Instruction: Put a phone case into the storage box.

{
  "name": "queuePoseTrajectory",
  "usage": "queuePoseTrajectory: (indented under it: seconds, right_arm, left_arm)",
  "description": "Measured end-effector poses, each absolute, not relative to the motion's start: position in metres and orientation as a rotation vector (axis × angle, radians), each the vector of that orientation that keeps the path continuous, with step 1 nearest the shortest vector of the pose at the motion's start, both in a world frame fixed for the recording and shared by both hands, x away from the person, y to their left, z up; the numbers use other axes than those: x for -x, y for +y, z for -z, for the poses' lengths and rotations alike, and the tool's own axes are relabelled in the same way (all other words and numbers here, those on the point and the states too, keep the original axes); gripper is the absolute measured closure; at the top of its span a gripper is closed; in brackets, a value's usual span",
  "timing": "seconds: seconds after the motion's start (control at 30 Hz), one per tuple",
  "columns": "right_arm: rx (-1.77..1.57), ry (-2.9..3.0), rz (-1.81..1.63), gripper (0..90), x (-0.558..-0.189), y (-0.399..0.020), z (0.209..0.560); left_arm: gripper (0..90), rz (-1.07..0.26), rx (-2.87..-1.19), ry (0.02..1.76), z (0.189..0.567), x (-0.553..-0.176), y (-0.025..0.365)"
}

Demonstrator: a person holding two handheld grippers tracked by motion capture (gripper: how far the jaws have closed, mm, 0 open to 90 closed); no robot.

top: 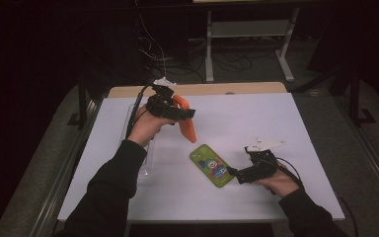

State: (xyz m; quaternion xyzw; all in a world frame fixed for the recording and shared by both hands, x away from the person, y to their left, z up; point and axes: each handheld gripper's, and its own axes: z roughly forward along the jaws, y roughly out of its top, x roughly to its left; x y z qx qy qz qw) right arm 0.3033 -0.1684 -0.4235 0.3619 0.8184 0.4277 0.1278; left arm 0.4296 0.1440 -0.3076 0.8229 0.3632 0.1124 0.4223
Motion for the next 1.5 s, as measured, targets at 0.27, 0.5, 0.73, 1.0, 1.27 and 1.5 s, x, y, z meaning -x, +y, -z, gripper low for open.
queuePoseTrajectory:
  seconds: [0.27, 0.5, 0.73, 1.0, 1.27, 1.5]
  right_arm:
    - [-1.053, 2.398, -1.180, 0.0, -0.293, -0.179, 0.433]
    - [-1.069, 2.379, -1.174, 0.0, -0.288, -0.192, 0.438]
    - [-1.085, 2.357, -1.177, 0.0, -0.290, -0.195, 0.437]
    - [-1.068, 2.354, -1.187, 0.0, -0.290, -0.193, 0.436]
    - [-1.057, 2.337, -1.200, 0.0, -0.290, -0.195, 0.434]
    - [-1.055, 2.343, -1.208, 0.0, -0.290, -0.194, 0.434]
  left_arm:
    - [14.7, -0.382, -2.053, 0.976, 0.290, -0.439, 0.170]
    - [14.8, -0.464, -2.049, 1.046, 0.279, -0.450, 0.186]
    - [14.8, -0.531, -2.031, 1.131, 0.275, -0.461, 0.196]
    - [14.8, -0.616, -2.022, 1.258, 0.277, -0.473, 0.206]
    - [14.9, -0.705, -2.010, 1.381, 0.284, -0.488, 0.217]
    - [14.8, -0.735, -1.995, 1.517, 0.295, -0.501, 0.228]
